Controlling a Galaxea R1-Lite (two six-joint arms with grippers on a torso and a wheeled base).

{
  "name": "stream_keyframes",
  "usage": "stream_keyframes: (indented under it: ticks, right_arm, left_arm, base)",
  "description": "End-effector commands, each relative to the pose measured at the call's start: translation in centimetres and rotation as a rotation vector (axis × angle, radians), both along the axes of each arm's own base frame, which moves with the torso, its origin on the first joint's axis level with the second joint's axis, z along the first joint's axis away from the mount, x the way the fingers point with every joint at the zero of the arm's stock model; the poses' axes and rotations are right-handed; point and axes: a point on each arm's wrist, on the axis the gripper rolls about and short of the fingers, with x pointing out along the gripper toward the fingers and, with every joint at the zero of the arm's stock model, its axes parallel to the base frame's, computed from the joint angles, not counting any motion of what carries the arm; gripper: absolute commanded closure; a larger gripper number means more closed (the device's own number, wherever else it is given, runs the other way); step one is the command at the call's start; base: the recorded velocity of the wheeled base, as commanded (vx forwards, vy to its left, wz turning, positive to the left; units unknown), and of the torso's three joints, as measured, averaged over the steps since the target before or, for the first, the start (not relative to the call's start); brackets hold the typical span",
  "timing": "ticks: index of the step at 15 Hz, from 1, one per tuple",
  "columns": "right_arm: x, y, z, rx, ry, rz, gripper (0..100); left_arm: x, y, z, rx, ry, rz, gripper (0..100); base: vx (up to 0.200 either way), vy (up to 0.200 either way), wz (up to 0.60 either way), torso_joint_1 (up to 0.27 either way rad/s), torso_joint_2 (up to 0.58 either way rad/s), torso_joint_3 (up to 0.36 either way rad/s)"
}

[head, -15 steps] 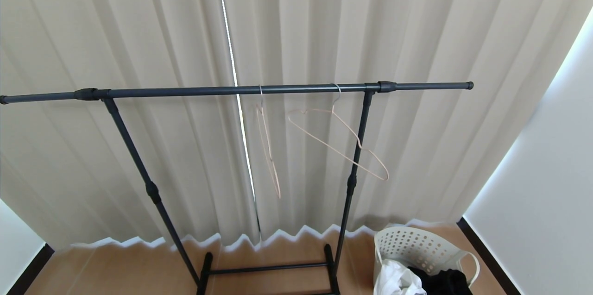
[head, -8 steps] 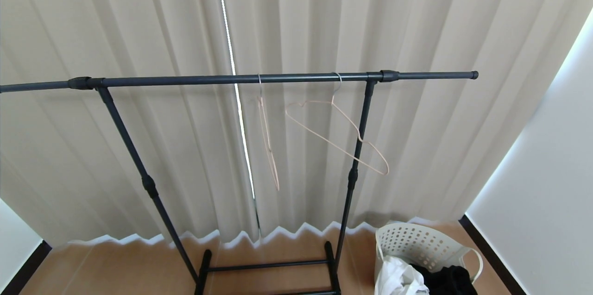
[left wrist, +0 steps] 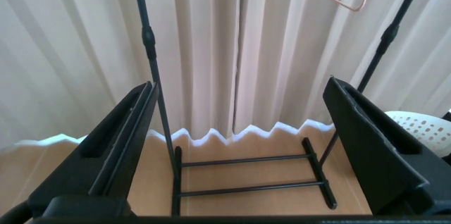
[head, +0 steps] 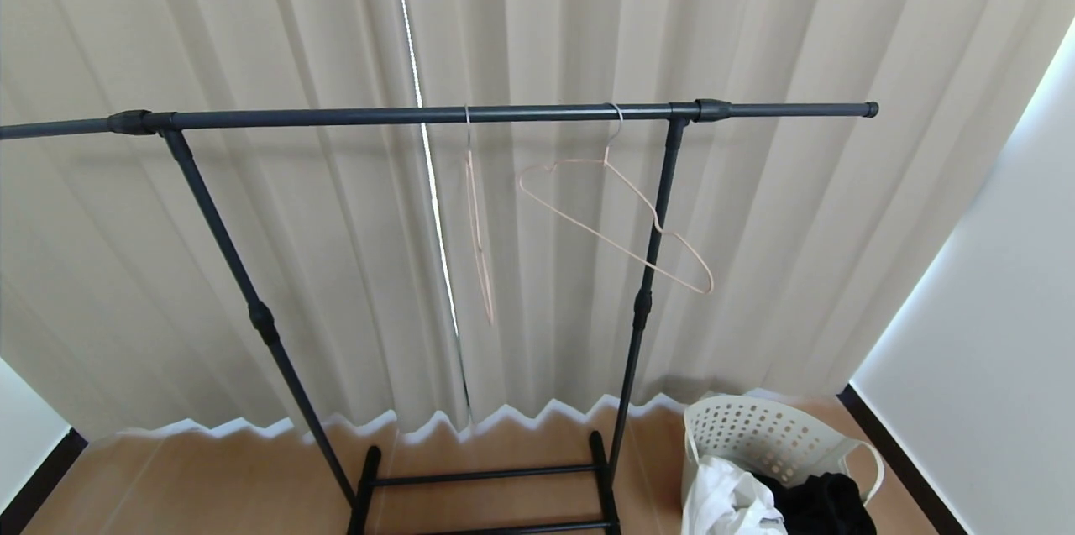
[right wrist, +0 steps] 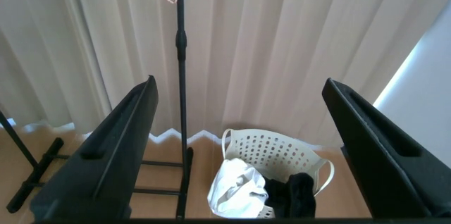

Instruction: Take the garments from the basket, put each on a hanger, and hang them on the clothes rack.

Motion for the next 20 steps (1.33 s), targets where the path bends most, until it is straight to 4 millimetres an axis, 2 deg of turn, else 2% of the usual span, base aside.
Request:
stream_keyframes:
  ticks: [1, 7, 20]
  right_arm:
    - [0.01, 0.0, 0.01, 0.0, 0.001, 0.001, 0]
    - [0.01, 0.0, 0.01, 0.0, 0.001, 0.001, 0]
    - [0.01, 0.0, 0.01, 0.0, 0.001, 0.001, 0]
  left_arm:
    - [0.01, 0.0, 0.0, 0.0, 0.002, 0.0, 0]
    - [0.01, 0.0, 0.0, 0.0, 0.002, 0.0, 0]
    - [0.01, 0.0, 0.0, 0.0, 0.002, 0.0, 0]
  base:
    - [0.0, 0.0, 0.0, -0.149, 0.38, 0.212]
    - [0.0, 0.0, 0.0, -0.166, 0.41, 0.242]
    - [0.0, 0.0, 0.0, -0.183, 0.53, 0.335]
